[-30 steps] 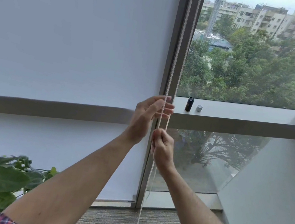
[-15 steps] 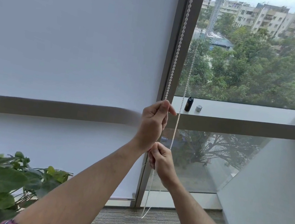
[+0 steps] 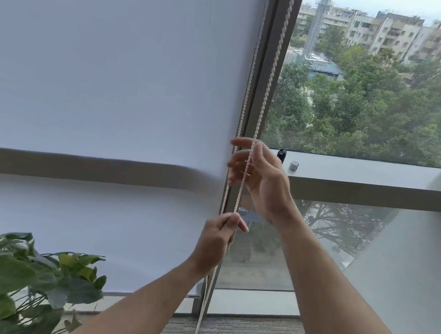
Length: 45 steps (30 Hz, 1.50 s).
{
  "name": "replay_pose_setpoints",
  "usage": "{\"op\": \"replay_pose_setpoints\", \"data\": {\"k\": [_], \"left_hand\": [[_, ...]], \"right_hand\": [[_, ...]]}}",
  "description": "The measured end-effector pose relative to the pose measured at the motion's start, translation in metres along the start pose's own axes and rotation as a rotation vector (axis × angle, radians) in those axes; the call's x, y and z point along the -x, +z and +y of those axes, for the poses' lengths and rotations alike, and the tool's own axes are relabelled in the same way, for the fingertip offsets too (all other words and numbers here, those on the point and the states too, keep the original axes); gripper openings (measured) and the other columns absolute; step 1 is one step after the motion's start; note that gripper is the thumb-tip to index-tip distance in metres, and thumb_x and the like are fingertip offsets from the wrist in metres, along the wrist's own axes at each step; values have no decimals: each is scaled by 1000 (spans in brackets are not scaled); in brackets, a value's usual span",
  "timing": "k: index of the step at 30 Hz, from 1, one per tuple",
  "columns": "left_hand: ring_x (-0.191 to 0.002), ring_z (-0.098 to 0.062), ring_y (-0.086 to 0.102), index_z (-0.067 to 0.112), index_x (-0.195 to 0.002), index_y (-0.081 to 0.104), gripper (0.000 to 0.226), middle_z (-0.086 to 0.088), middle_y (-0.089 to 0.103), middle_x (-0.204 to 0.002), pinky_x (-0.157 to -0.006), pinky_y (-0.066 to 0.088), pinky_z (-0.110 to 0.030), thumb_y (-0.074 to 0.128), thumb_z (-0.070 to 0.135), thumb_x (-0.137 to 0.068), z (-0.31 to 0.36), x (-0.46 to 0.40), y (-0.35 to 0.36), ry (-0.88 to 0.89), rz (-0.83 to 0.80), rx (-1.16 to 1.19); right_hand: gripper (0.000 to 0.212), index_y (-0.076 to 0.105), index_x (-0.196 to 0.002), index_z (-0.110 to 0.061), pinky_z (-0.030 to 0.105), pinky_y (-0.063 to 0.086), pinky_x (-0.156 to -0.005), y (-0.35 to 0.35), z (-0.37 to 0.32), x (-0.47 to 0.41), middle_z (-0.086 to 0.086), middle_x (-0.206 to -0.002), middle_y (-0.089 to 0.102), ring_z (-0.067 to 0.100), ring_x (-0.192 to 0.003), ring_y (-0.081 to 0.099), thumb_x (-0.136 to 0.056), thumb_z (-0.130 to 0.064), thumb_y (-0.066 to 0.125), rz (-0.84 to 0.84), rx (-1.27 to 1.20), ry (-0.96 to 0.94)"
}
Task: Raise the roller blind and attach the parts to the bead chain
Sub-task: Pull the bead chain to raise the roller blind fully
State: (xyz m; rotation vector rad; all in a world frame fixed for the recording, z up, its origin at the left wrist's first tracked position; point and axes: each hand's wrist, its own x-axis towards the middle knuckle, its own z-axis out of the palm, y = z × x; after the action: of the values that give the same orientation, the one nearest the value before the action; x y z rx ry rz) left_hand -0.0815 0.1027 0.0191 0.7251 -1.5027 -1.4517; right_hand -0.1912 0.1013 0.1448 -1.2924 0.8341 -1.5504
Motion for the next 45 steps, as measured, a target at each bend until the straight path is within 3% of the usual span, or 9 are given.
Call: {"op": "replay_pose_setpoints", "data": {"k": [4,14,19,23,27,31,39,43,45], "left_hand": [[-44,-13,24,16,-78,69,38,2,31,-50,-43,19,-30,44,30,-102,-18,10,-7,-68,-1,-38],[-51,-12,35,34,-81,71,36,-1,40,-56,-49,29,-26,41,38,-100,-13,14,-10,-55,-215,-92],[-90,-21,67,15,-98,74,42,-12,73,-95,-84,53,-39,34,28,-95,-8,-2,-31,-60,-169,-146],[-77,-10,64,3,-78,64,29,1,69,-76,-70,52,-28,38,14,-86,20,-19,-38,19,-80,13],[-86,-24,67,7,-106,70,42,-10,73,-90,-82,52,-36,37,32,-97,61,-32,-34,73,-28,155],[-72,-29,62,6,-113,66,46,-15,67,-86,-69,50,-39,33,37,-101,103,-42,-17,189,-64,202],[-42,-4,26,14,-73,55,40,6,33,-50,-40,22,-20,34,20,-107,116,-39,9,264,69,162],[-45,-8,27,14,-70,51,39,-2,32,-54,-42,22,-23,36,18,-106,118,-34,11,285,92,103],[-45,-5,29,15,-69,51,38,3,36,-53,-43,24,-21,38,21,-104,117,-33,9,303,89,104]], "right_hand": [[38,62,-84,-11,23,19,-43,19,8,-2,-9,-52,40,7,-44,29,-103,-30,36,75,16,-65],[40,57,-67,-21,16,23,-38,29,26,7,-11,-46,34,4,-37,25,-101,-35,39,265,-55,-135],[41,56,-64,-24,16,21,-37,37,36,17,-10,-46,34,4,-37,24,-100,-35,40,268,-38,-102],[39,53,-64,-17,17,22,-36,40,67,39,-9,-45,35,4,-36,25,-98,-31,42,298,-14,-35],[44,55,-59,-25,17,25,-37,36,93,57,-9,-47,38,5,-37,29,-101,-32,41,300,19,38],[43,56,-61,-24,19,24,-37,34,103,61,-8,-46,38,7,-37,28,-100,-35,42,322,67,68],[42,50,-58,-27,20,24,-38,33,103,66,-12,-45,38,5,-38,27,-99,-26,43,267,65,82],[50,64,-67,-21,29,44,-52,22,98,71,1,-59,59,15,-53,53,-99,-47,36,141,41,202],[68,75,-96,-18,39,54,-77,14,91,66,9,-87,74,22,-81,68,-97,-62,22,146,88,241]]}}
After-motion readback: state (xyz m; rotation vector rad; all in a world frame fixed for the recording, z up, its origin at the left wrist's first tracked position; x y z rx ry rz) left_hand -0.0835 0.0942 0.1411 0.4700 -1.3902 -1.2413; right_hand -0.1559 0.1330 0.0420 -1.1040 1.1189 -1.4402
